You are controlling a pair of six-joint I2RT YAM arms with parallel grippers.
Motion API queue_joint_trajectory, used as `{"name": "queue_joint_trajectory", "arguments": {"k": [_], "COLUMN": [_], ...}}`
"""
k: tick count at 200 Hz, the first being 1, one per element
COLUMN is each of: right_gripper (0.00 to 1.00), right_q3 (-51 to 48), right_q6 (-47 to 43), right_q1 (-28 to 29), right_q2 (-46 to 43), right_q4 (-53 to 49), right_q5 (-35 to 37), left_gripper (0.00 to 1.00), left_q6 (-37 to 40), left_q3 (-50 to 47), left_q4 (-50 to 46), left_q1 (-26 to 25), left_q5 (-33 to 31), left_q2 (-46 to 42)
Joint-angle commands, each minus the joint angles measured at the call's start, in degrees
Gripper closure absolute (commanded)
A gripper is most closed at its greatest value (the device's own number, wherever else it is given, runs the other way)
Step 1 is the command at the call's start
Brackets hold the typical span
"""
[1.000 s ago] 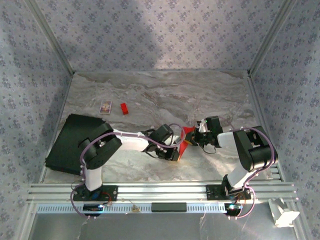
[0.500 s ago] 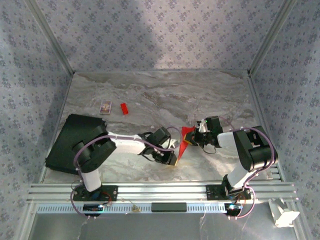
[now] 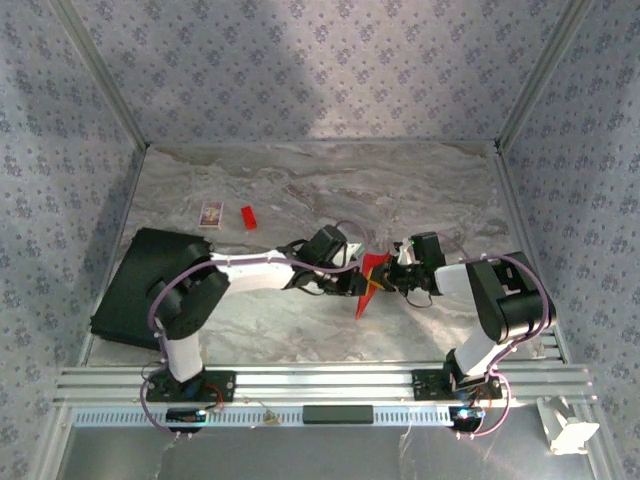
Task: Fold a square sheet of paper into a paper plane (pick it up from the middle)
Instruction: Third fold the triangle at the center of the table.
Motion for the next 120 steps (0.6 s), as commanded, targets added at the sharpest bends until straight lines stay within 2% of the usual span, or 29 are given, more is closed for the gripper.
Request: {"name": "queue_joint_trajectory", "arguments": {"k": [1,63,120], "right_gripper": [0.95,0.95,0.95], "right_q3": [-1.16,-1.10,-1.18], "right_q6": [-1.52,-1.47,-1.41], "right_q1": [-0.49,-0.51,-0.49], "right_q2": [2.34,2.39,2.34], "right_q4": [-6.21,-6.12,-6.12], "right_q5": [8.27,8.19,8.21], "left_gripper": [0.87,0.86,0.84], "left_q6": [-1.21,-1.42,0.19], "left_q3": [3.28,6.25,7.62], "left_q4": [0.80,1.12,-0.54], "left_q1": [-0.14,-0.69,-1.75], "left_q5": [1.95,3.05,1.98], "left_q2": [3.82,8.87,8.99]}}
